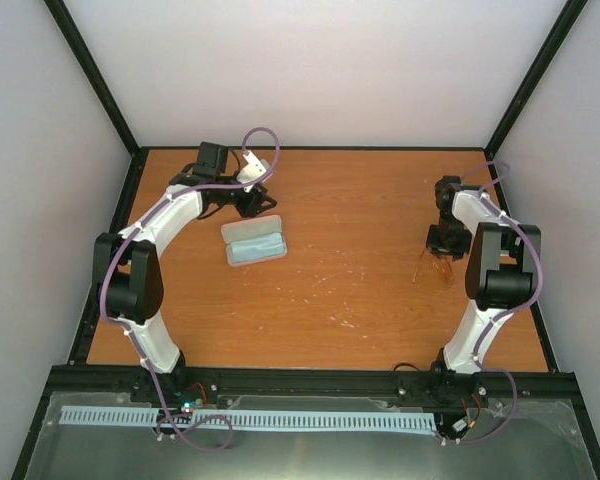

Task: Organize the sunglasses
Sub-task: Pick up the sunglasses from the center of the board.

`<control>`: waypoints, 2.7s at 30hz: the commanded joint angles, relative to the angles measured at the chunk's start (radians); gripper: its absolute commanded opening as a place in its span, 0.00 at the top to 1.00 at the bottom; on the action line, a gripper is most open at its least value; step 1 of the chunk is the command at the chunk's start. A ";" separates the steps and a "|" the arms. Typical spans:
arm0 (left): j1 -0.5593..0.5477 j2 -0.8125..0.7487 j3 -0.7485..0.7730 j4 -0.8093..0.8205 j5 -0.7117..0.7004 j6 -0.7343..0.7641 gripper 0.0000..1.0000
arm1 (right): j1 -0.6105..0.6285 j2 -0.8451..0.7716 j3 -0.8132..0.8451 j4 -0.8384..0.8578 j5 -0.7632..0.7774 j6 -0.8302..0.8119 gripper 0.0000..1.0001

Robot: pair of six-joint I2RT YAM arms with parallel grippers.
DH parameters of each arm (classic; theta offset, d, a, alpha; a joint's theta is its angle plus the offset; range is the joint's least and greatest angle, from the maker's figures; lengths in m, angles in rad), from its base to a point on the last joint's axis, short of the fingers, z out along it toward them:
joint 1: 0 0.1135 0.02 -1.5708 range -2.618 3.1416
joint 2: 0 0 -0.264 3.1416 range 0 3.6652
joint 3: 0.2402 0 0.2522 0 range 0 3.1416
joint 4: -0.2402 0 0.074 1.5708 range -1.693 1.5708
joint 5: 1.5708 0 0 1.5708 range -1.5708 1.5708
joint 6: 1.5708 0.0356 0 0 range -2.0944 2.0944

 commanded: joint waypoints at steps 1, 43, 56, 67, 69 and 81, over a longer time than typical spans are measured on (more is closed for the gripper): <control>-0.006 0.011 0.024 -0.009 -0.002 0.021 0.51 | -0.004 0.044 0.047 -0.015 0.021 -0.041 0.69; -0.012 0.001 0.018 0.011 0.023 0.008 0.53 | -0.002 -0.051 -0.005 -0.062 -0.156 -0.061 0.97; -0.143 0.013 0.097 -0.002 0.116 -0.043 0.70 | 0.015 -0.290 -0.135 0.186 -0.774 -0.049 0.97; -0.245 -0.186 0.093 0.063 0.161 -0.166 0.73 | 0.091 -0.366 -0.302 0.704 -1.144 0.221 0.97; -0.259 -0.215 0.042 0.073 0.157 -0.174 0.76 | 0.097 -0.363 -0.306 0.780 -1.179 0.281 0.97; -0.359 -0.380 -0.222 0.075 0.156 -0.099 0.72 | 0.128 -0.346 -0.278 0.933 -1.291 0.428 0.97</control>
